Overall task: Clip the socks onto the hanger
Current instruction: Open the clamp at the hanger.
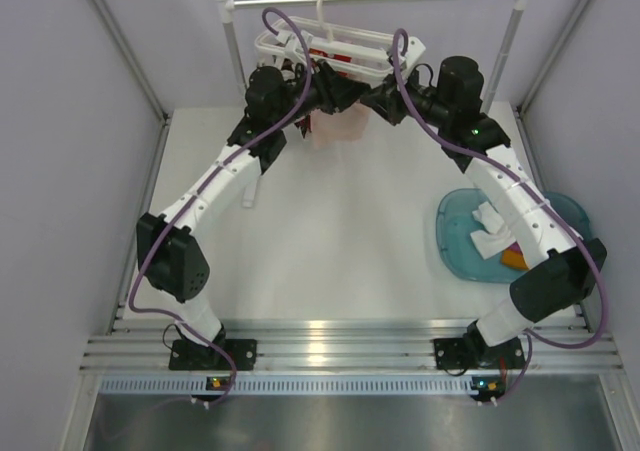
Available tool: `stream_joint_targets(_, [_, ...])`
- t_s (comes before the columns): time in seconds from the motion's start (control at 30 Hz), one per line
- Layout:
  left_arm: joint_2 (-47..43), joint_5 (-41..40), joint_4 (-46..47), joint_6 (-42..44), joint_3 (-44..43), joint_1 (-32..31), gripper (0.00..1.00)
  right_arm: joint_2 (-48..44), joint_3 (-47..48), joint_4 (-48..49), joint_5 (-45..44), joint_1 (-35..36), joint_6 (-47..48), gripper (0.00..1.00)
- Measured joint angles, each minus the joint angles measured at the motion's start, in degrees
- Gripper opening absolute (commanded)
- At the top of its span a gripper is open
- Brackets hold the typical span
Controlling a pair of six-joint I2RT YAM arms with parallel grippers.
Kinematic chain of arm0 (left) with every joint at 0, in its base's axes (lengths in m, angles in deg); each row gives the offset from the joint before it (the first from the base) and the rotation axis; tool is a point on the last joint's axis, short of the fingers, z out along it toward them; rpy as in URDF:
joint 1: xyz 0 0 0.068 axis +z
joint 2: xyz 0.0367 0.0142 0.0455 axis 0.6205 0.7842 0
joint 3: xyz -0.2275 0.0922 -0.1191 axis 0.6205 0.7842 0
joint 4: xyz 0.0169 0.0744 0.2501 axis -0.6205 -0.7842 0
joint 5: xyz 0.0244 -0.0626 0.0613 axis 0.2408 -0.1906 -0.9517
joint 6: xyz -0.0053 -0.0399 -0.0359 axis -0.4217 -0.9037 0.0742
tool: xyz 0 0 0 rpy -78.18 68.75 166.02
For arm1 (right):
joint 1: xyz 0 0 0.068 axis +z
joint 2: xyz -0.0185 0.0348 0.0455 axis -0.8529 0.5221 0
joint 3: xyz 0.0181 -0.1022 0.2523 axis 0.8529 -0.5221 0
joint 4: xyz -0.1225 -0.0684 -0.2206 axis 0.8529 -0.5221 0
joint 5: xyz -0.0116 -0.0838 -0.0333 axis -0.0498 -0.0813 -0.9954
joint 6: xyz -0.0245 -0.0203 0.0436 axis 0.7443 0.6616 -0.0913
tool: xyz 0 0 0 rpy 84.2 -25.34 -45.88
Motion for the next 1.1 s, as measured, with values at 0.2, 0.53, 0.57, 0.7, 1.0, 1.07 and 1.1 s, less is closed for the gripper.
stream_joint_targets(0.2, [0.61, -0.17, 0.02, 0.48, -0.42, 0.00, 0.00, 0.00, 0.00, -0.57, -0.68, -0.02, 0.24, 0.05])
stream_joint_targets(0.53, [1.42, -0.09, 1.03, -2.32, -1.25, 0.00, 0.00, -0.48, -0.83, -2.36, -1.14, 0.02, 1.20, 0.42])
stream_joint_targets(0.57, [1.44, -0.04, 1.09, -2.60, -1.25, 0.00, 0.00, -0.57, -1.14, -2.27, -1.16, 0.02, 1.18, 0.42])
stream_joint_targets(0.7, [1.53, 0.13, 1.90, -4.28, -1.25, 0.00, 0.00, -0.63, -1.97, -1.14, -1.99, 0.02, 0.07, 0.42])
stream_joint_targets(1.0, [1.53, 0.52, 2.19, -7.08, -1.25, 0.00, 0.00, -0.74, -3.76, 4.76, -3.08, 0.02, -2.43, 0.33])
stream_joint_targets(1.07, [1.53, 0.46, 2.21, -7.28, -1.25, 0.00, 0.00, -0.76, -3.76, 5.70, -3.06, 0.02, -2.38, 0.24])
stream_joint_targets(1.1, [1.53, 0.26, 2.23, -7.41, -1.25, 0.00, 0.00, -0.76, -3.76, 5.88, -2.89, 0.02, -2.36, 0.12])
